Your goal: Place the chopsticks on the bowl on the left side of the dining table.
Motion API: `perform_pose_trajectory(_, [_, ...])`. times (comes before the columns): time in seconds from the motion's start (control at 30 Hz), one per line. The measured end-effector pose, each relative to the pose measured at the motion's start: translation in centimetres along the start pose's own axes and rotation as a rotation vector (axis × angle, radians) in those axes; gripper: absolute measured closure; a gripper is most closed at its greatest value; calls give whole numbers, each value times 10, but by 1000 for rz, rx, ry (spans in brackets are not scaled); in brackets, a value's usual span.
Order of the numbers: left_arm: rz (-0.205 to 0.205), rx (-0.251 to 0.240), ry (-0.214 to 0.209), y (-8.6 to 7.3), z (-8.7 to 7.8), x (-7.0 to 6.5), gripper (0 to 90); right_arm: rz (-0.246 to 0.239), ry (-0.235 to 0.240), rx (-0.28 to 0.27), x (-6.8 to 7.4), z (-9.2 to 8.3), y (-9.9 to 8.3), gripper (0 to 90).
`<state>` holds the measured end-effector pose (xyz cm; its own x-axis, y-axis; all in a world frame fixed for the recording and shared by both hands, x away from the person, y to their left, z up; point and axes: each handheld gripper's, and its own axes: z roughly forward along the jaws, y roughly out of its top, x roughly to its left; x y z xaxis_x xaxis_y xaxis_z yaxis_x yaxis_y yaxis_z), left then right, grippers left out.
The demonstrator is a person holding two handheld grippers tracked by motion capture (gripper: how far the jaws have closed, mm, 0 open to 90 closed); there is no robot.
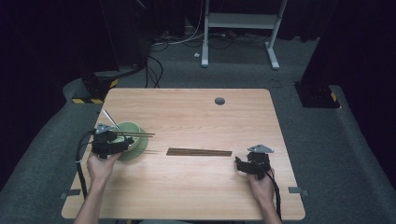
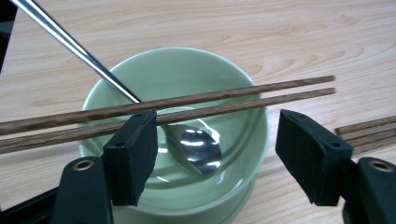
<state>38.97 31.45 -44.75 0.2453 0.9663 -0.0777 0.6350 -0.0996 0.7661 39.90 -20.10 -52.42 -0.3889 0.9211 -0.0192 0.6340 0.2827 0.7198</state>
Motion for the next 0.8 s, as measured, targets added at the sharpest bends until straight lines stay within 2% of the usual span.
perform_pose_trajectory(0.23, [11,-19,-21,-3,-2,-9,294,0,0,0,0,0,0,225])
perform_pose_trajectory(0.8, [2,-38,-45,-7,-2,-18,294,2,0,1,0,0,0,225])
